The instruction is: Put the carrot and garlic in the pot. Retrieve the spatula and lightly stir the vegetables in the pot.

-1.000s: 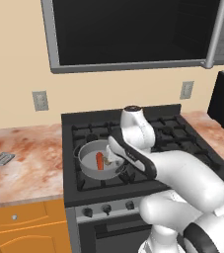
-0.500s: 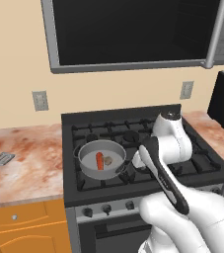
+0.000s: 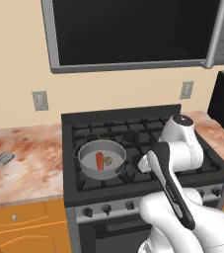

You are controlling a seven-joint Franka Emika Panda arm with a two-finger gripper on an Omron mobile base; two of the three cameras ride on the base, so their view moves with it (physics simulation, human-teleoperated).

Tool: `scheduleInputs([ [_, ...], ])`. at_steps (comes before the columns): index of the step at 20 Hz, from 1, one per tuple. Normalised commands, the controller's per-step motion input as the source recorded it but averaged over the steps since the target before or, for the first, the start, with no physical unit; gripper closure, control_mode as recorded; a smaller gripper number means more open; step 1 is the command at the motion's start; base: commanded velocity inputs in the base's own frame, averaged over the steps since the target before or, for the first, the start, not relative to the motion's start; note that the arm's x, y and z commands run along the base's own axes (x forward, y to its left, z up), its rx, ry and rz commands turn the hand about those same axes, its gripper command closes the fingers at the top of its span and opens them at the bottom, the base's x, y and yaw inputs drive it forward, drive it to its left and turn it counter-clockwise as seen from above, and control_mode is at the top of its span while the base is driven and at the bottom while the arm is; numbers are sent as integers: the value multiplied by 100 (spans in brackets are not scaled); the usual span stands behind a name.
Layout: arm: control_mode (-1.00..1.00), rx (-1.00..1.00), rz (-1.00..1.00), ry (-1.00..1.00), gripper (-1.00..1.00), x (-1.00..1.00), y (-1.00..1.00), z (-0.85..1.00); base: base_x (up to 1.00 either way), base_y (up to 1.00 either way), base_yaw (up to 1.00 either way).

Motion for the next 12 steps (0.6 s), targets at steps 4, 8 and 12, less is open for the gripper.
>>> scheduleInputs([
  [4,-100,0,0,0,-100,0,0,0,0,0,0],
  [8,100,0,0,0,-100,-7,3,0,-55,29,-6],
  [12,100,0,0,0,-100,0,0,0,-88,91,-20],
])
